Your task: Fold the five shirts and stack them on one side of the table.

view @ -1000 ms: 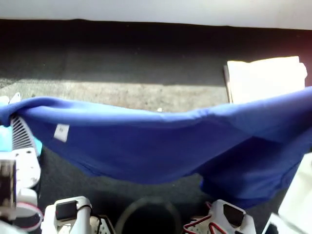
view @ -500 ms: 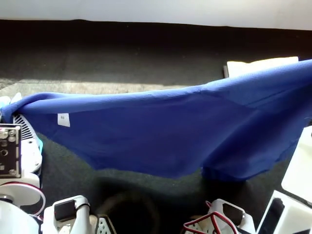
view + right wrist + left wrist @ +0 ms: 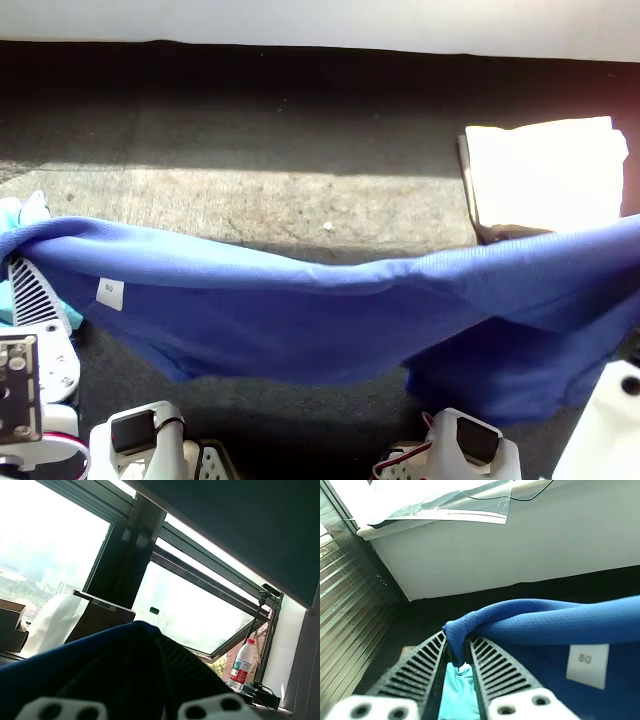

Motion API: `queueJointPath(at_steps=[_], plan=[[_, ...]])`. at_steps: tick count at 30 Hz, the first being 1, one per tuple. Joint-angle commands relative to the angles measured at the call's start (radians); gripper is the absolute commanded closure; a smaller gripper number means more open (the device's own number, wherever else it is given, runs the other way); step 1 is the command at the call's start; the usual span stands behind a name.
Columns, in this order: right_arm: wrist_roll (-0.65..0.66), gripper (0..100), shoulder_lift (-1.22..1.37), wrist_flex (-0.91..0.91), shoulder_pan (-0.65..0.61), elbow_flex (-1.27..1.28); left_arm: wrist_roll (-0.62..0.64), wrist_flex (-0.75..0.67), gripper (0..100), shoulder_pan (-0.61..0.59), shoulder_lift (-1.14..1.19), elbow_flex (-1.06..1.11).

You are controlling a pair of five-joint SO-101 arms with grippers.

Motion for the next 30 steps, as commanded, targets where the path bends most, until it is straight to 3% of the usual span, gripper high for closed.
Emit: queueJointPath(at_steps=[1,6,15,19,24,30], plan=[[-0.008,99.1,0.033,-0.021,0.004,0.07,-0.005,-0.002,99,-0.015,0.008,0.016],[-0.009,99.1,0.131,-0.059,-0.042,0.236,-0.005,-0.054,99,-0.015,0.01,0.186],[-0.002,99.1,0.285,-0.183,-0.202,0.533,-0.002,-0.342,99,-0.008,0.016,0.572],[-0.002,99.1,0.375,-0.271,-0.243,0.665,-0.005,-0.488,99,-0.008,0.125,0.69],[-0.002,99.1,0.53,-0.387,-0.275,0.728,-0.005,-0.661,99,0.018,0.418,0.648],[-0.002,99.1,0.699,-0.519,-0.314,0.682,-0.005,-0.666,99,0.077,0.799,0.328]])
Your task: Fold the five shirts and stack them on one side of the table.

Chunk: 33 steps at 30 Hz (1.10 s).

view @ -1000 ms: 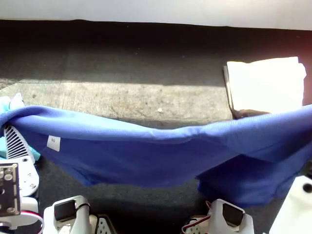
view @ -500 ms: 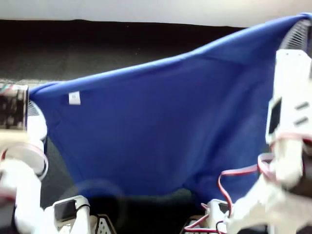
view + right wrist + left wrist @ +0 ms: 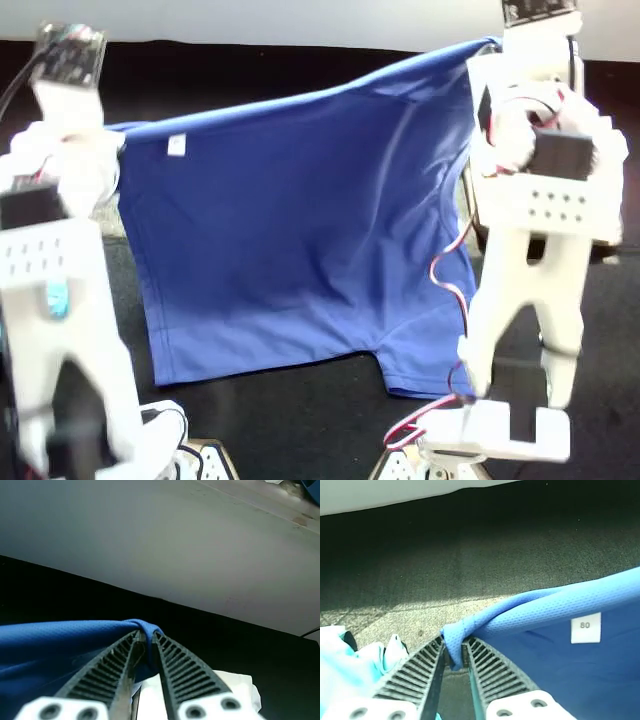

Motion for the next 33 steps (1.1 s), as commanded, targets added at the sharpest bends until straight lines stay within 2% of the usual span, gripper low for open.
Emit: queueJointPath(at_steps=[1,7,15,20,25,33], plan=[[-0.002,99.1,0.068,-0.068,-0.008,-0.073,-0.006,-0.017,99,0.016,0.205,-0.248],[-0.002,99.1,0.275,-0.074,-0.039,-0.308,-0.008,0.133,99,0.016,0.519,-0.608],[-0.005,99.1,0.521,-0.073,-0.056,-0.387,-0.008,0.233,99,0.015,0.832,-0.903],[-0.006,99.1,0.638,-0.064,-0.068,-0.383,-0.008,0.241,99,0.031,0.98,-0.955],[-0.008,99.1,0.754,0.054,-0.09,-0.389,-0.008,0.276,99,0.051,1.099,-0.957],[-0.008,99.1,0.855,0.12,-0.088,-0.394,-0.008,0.293,99,0.056,1.207,-0.957]])
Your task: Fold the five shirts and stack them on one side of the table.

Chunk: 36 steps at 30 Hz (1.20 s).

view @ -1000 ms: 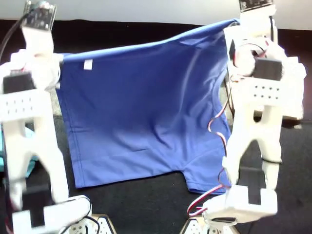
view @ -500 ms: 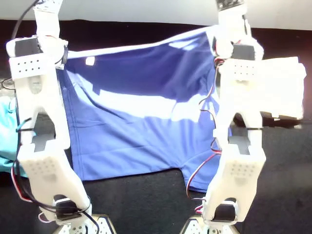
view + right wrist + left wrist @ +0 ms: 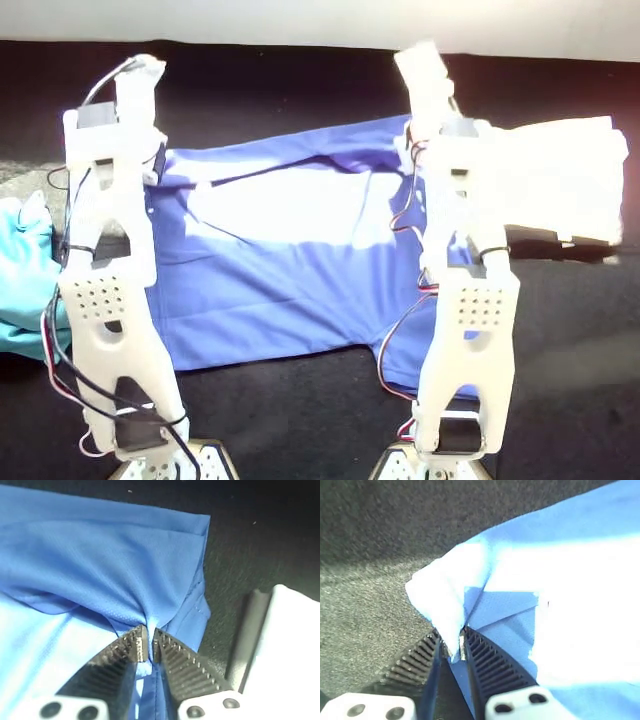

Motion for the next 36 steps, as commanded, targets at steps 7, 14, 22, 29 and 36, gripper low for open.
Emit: queueJointPath(at_steps=[7,14,22,29,36], plan=[[-0.006,99.1,-0.088,0.222,0.044,-0.222,-0.005,0.269,99,0.019,-0.085,-0.102],[-0.005,99.1,-0.139,0.526,0.097,-0.38,-0.005,0.437,99,0.041,-0.189,-0.084],[-0.003,99.1,-0.153,0.723,0.143,-0.466,-0.006,0.436,99,0.076,-0.496,0.414],[0.0,99.1,-0.366,0.723,0.193,-0.134,-0.006,0.408,99,0.077,-0.736,0.71],[0.063,99.1,-0.766,0.645,0.148,0.503,-0.008,0.339,99,0.077,-0.892,0.929]])
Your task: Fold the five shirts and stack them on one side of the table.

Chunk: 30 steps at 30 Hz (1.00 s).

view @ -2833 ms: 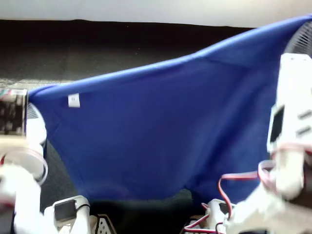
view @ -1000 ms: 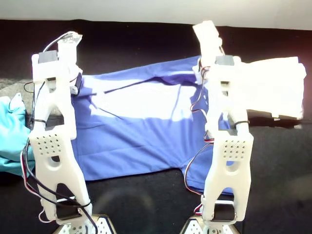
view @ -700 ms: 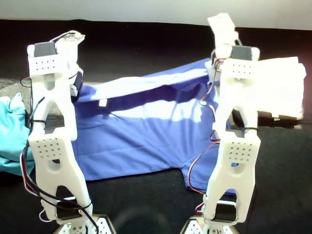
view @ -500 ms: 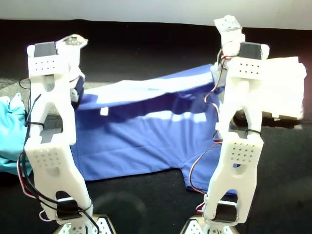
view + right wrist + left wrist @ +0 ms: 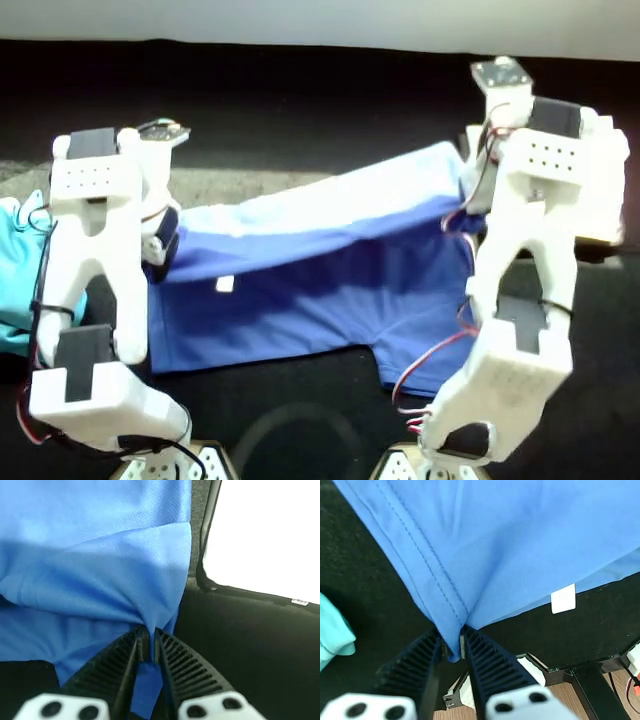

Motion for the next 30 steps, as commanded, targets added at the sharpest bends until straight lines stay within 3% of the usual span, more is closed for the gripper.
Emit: queueJointPath(at_steps=[1,6,12,24,30], plan=[[0.044,99.1,-0.262,-0.077,-0.019,0.315,-0.009,-0.031,99,0.01,-0.099,0.082],[0.138,99.1,-0.498,-0.131,-0.016,0.622,-0.023,-0.077,99,0.008,-0.136,0.213],[0.209,99.1,-0.674,-0.125,-0.016,0.796,-0.055,-0.147,99,0.008,-0.14,0.32],[0.275,99.1,-0.808,-0.015,0.012,0.803,-0.057,-0.08,99,0.007,-0.15,0.325],[0.276,99.1,-0.799,-0.013,0.081,0.743,-0.057,-0.077,99,0.015,-0.295,0.397]])
